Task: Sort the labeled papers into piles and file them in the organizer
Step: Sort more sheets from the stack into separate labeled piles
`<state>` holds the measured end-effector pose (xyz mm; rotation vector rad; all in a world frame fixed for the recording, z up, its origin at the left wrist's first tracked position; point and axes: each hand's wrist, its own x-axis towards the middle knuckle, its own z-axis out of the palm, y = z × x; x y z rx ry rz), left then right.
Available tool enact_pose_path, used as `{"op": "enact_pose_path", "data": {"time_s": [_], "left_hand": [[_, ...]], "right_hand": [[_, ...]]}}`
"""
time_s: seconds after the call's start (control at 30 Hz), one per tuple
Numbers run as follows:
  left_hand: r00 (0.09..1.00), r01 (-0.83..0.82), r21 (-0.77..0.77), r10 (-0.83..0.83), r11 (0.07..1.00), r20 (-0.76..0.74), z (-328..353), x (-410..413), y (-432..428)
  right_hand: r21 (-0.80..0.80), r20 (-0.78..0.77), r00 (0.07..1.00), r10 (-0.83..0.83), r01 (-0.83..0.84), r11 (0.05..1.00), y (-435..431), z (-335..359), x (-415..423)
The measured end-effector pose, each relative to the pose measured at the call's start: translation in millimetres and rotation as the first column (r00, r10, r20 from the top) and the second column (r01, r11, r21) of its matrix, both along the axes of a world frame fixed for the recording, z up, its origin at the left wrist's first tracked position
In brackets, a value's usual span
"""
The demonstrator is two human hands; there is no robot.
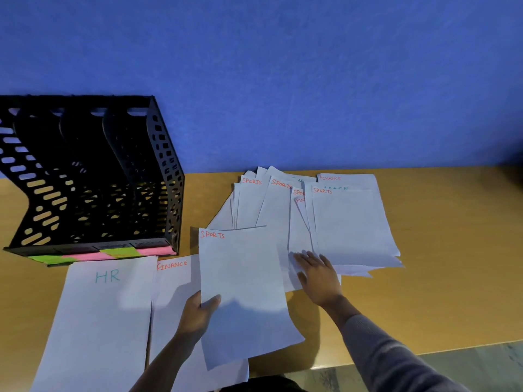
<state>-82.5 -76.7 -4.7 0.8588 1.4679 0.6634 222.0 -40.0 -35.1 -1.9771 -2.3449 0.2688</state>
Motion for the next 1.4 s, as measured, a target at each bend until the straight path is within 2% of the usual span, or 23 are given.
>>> {"op": "enact_pose_path", "data": {"time_s": [0.2, 0.37, 0.5, 0.57, 0.7, 0.77, 0.87, 0.97, 1.03, 1.17, 1.3, 1.4], "left_hand": [[1.0, -0.026, -0.019, 0.026, 0.999, -0.015, 2.4, 1.0, -0.8], [1.0, -0.029, 0.003, 0.029, 1.0, 0.0, 6.8, 4.8, -1.2], [0.998, -0.068, 0.07, 0.069, 0.995, -0.011, 14.8, 10.9, -1.2], [0.996, -0.083, 0.094, 0.085, 0.992, -0.015, 18.2, 13.6, -0.8], [0.997, -0.081, 0.121, 0.082, 0.989, -0.004, 21.6, 16.1, 0.4], [0.997, -0.082, 0.121, 0.082, 0.989, 0.001, 22.4, 16.1, 0.9], [0.996, -0.094, 0.121, 0.094, 0.988, 0.002, 22.5, 15.8, 0.2], [0.994, -0.113, 0.153, 0.113, 0.982, 0.005, 22.6, 14.8, -0.7], [0.992, -0.127, 0.17, 0.124, 0.977, 0.027, 20.0, 13.5, -1.5], [0.991, -0.135, 0.163, 0.129, 0.977, 0.044, 11.5, 12.1, -2.0], [0.996, -0.083, 0.078, 0.082, 0.993, 0.022, -1.3, 12.7, 1.1], [0.984, -0.175, 0.082, 0.171, 0.981, 0.049, -1.4, 18.5, 2.1]], "right_hand": [[0.024, -0.084, 0.995, -0.059, 0.061, 0.998, -0.4, 7.4, -9.6], [0.057, -0.284, 0.936, -0.209, 0.234, 0.971, -3.6, 13.4, -10.4], [0.089, -0.43, 0.881, -0.199, 0.261, 0.961, -10.6, 20.9, -14.0], [0.071, -0.444, 0.879, -0.177, 0.231, 0.97, -13.3, 23.1, -12.9], [0.14, -0.336, 0.923, -0.189, 0.247, 0.959, 0.1, 29.2, 6.1], [0.029, -0.183, 0.938, -0.294, 0.304, 0.952, 11.9, 31.5, 21.8], [-0.234, 0.101, 0.923, -0.37, 0.384, 0.893, 19.6, 30.2, 43.4], [-0.352, 0.136, 0.904, -0.406, 0.427, 0.833, 16.4, 27.9, 57.2], [-0.313, 0.138, 0.899, -0.415, 0.437, 0.843, 12.6, 27.2, 62.9], [-0.113, 0.056, 0.904, -0.425, 0.429, 0.896, 4.7, 30.6, 66.8], [0.058, -0.097, 0.974, -0.207, 0.213, 0.975, -5.1, 41.5, 44.4], [0.108, -0.17, 0.985, -0.01, 0.029, 0.994, -18.1, 50.1, 5.5]]}}
